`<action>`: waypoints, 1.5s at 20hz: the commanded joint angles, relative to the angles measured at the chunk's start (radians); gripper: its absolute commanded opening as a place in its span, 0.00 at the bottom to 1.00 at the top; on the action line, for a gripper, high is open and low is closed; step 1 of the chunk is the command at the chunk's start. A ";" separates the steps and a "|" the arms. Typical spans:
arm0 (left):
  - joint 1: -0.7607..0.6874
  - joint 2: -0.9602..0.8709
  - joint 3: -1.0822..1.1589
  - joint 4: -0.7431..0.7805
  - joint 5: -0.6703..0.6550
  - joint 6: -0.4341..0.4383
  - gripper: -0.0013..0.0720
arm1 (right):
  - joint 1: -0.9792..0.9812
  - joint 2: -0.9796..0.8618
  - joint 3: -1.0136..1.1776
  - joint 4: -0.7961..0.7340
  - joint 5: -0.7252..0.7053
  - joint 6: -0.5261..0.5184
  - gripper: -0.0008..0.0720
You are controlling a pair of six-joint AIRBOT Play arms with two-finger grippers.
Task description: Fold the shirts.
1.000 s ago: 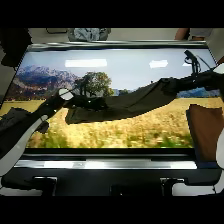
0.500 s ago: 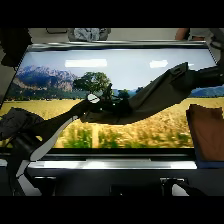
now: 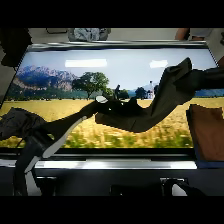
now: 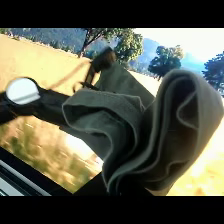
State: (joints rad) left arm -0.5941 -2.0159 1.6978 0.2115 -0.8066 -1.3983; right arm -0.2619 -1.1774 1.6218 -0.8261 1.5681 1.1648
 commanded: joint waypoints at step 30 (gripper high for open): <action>0.512 0.803 -0.012 0.811 -0.383 -0.091 0.05 | 0.101 -0.413 -0.383 -0.257 -0.178 -0.028 0.93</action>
State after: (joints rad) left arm -0.0826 -1.2129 1.6897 1.0157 -1.1801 -1.4891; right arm -0.0990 -1.6043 1.4086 -1.2575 1.4254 1.2392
